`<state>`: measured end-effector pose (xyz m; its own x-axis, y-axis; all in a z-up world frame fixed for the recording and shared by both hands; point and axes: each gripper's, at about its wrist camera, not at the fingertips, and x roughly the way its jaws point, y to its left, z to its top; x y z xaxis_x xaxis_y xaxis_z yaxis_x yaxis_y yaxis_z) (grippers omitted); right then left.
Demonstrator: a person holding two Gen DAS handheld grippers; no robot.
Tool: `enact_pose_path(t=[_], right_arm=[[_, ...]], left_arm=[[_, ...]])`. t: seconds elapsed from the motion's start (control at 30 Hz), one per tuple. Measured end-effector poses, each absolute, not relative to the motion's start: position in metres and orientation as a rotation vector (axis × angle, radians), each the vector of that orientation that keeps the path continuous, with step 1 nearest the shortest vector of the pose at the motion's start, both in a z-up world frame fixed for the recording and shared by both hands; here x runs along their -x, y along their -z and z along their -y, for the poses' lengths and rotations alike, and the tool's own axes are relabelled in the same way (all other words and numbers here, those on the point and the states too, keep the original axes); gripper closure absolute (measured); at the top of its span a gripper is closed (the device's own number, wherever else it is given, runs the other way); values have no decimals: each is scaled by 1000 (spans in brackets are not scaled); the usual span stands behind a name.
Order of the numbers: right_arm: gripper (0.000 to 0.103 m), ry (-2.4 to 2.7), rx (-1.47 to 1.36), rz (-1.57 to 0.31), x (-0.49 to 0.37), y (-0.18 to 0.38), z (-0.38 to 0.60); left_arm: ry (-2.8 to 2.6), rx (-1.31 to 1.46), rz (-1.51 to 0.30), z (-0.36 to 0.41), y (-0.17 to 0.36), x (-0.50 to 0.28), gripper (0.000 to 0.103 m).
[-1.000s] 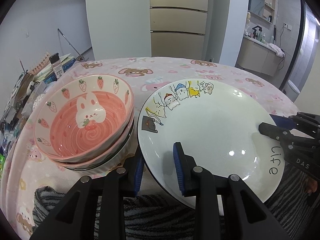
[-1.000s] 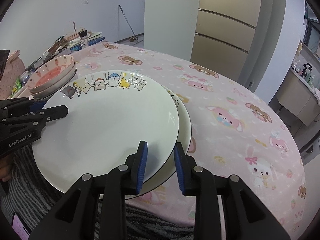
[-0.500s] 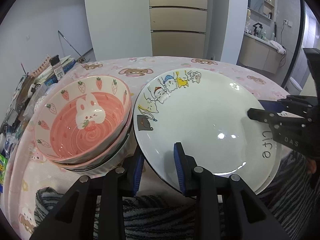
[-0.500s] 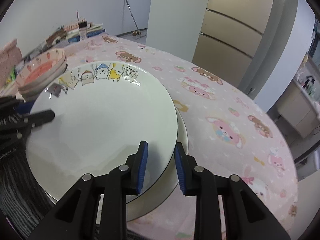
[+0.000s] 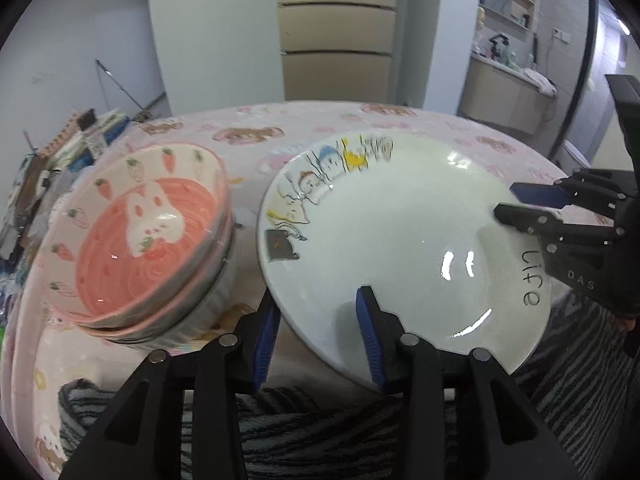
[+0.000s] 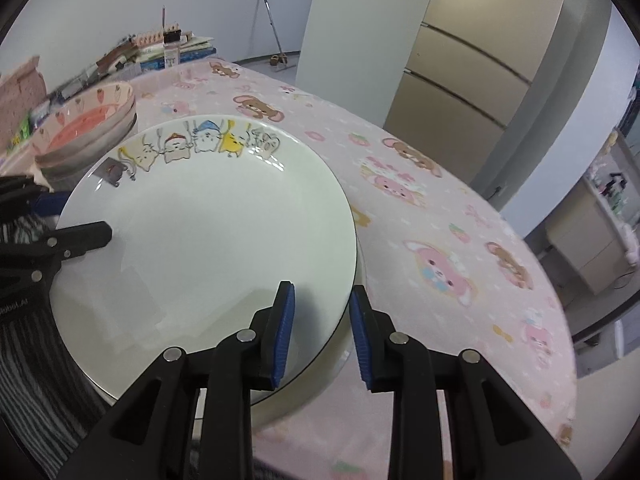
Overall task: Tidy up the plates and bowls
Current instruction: 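Lower the deep plate onto the flat plates and open both grippers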
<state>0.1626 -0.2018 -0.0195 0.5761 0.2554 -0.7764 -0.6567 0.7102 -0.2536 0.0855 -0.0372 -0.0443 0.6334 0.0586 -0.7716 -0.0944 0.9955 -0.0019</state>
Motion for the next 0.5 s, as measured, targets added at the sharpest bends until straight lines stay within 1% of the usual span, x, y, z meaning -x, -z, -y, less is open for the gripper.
enact_pose_path(t=[0.07, 0.17, 0.2, 0.23, 0.3, 0.33, 0.37, 0.4, 0.43, 0.47, 0.5], right_arm=[[80, -537, 609, -763, -156, 21, 203], [79, -532, 583, -757, -155, 22, 205], [78, -533, 570, -760, -157, 23, 206], [74, -540, 549, -766, -159, 24, 207], [70, -558, 498, -781, -162, 25, 211], [62, -567, 473, -788, -163, 25, 213], [57, -572, 452, -794, -163, 24, 215], [46, -574, 433, -794, -163, 23, 217], [39, -573, 417, -791, -162, 22, 220], [37, -574, 402, -787, -162, 20, 222], [28, -579, 376, -783, -162, 17, 225]], left_arm=[[-95, 26, -889, 40, 46, -87, 59], [-99, 17, -892, 41, 46, -88, 58], [-96, 22, -891, 41, 46, -88, 58], [-92, 27, -892, 40, 46, -87, 57], [-83, 34, -898, 39, 46, -87, 51], [-83, 33, -900, 39, 47, -87, 48], [-72, 33, -901, 40, 46, -87, 39], [-60, 33, -896, 41, 45, -85, 24], [-60, 28, -874, 42, 42, -82, 16], [-57, 26, -855, 42, 39, -80, 6], [-51, 24, -829, 43, 35, -76, 0]])
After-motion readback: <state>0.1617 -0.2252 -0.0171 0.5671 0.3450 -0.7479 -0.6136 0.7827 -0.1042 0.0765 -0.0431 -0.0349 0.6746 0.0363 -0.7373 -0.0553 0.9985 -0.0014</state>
